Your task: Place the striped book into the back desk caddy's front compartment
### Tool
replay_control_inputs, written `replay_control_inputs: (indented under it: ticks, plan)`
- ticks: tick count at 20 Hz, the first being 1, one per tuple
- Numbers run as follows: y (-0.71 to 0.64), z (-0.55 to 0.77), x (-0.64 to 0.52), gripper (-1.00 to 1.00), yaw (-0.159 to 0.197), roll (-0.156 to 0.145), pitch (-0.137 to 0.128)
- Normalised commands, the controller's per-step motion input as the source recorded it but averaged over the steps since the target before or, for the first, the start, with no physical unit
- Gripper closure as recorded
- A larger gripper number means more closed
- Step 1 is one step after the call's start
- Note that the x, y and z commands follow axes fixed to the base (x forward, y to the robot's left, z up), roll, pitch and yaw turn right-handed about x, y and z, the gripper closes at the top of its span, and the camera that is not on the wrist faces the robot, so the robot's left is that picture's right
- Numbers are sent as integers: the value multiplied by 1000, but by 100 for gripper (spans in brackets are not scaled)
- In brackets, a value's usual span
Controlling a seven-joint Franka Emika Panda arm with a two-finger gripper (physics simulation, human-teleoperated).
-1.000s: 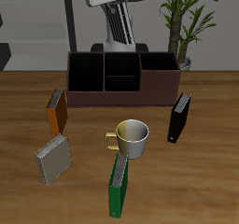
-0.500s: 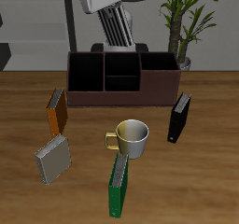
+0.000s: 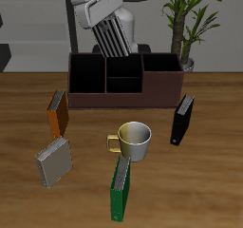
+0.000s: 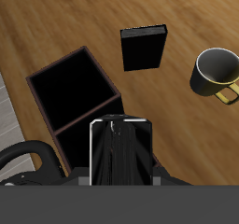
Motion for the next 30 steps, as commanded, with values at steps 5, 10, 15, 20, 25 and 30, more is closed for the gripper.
replay_control_inputs:
  ticks: [5,10,15,20,25,30]
  plan:
    - [-71,-187,49,100,271,-7,-23]
    - [15,-169,12,100,244,-7,13]
    - [7,24,112,100,113,-34,19]
    - [50,70,95,100,35,-31,-1]
    - [7,113,114,100,43,-3,-36]
    - [37,25,59,100,-4,3,-19]
